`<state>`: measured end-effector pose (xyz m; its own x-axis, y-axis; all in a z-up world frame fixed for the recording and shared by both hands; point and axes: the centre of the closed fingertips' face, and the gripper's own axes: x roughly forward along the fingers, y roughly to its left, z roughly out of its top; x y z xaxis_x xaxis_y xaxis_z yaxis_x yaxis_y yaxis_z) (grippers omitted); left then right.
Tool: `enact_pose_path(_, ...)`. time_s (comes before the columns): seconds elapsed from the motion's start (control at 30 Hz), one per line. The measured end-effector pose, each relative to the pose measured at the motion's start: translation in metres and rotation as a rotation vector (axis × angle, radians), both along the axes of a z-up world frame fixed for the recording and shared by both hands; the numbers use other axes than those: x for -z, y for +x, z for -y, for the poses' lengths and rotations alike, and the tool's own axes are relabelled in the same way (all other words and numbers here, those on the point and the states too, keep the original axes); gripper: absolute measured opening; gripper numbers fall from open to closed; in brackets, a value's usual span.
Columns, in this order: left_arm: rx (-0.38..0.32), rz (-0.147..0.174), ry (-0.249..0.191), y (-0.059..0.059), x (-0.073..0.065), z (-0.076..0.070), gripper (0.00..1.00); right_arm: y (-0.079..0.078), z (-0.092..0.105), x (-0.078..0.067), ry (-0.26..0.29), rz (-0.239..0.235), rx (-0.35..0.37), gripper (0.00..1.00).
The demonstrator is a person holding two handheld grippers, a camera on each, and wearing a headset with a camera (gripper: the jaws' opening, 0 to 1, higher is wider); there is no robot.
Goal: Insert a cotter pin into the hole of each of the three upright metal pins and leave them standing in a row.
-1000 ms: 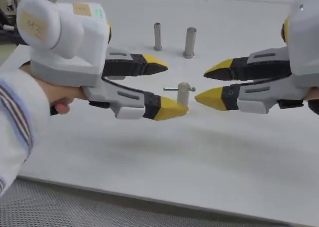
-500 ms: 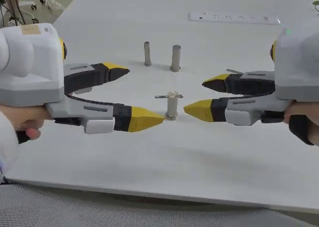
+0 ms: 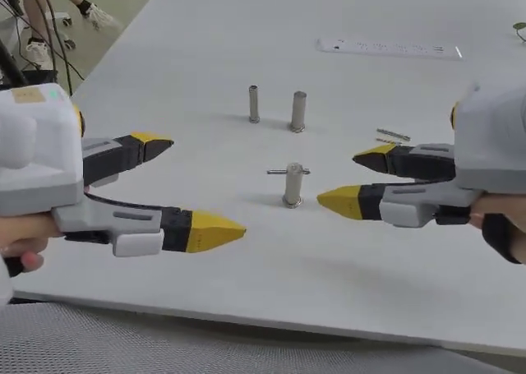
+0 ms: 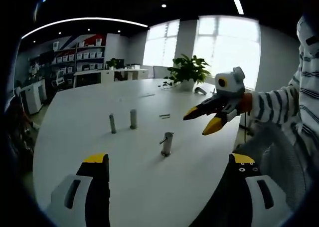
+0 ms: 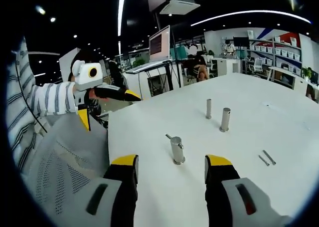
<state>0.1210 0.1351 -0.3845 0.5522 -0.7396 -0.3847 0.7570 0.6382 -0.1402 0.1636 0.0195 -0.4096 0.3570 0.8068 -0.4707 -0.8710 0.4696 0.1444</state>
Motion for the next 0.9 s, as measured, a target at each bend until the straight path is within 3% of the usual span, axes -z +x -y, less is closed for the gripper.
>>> enact_pose_path(0.1, -0.025, 0.002, 0.021, 0.002, 0.002, -0.005, 0.99, 0.003, -0.003, 0.009, -0.019, -0.001, -0.001, 0.49)
enact_pose_path(0.13, -0.034, 0.01, 0.023, 0.003, 0.001, -0.008, 0.99, 0.005, -0.005, 0.011, -0.018, 0.021, -0.008, 0.48)
enact_pose_path(0.33, -0.051, 0.0, 0.022, 0.004, 0.006, -0.012, 0.99, 0.014, -0.016, 0.024, -0.027, 0.025, -0.02, 0.38)
enact_pose_path(0.43, -0.07, 0.018, 0.056, 0.009, 0.009, -0.019, 0.99, 0.018, -0.024, 0.029, -0.02, 0.014, -0.03, 0.39)
enact_pose_path(0.53, -0.08, 0.025, 0.054, 0.012, 0.006, -0.023, 0.99, 0.019, -0.029, 0.033, -0.021, 0.019, -0.042, 0.38)
enact_pose_path(0.63, -0.103, 0.057, 0.1, 0.019, 0.004, -0.035, 0.99, 0.023, -0.035, 0.04, -0.029, 0.031, -0.051, 0.35)
enact_pose_path(0.9, -0.141, 0.093, 0.101, 0.031, -0.008, -0.057, 0.99, 0.026, -0.042, 0.053, -0.07, 0.031, -0.094, 0.24)
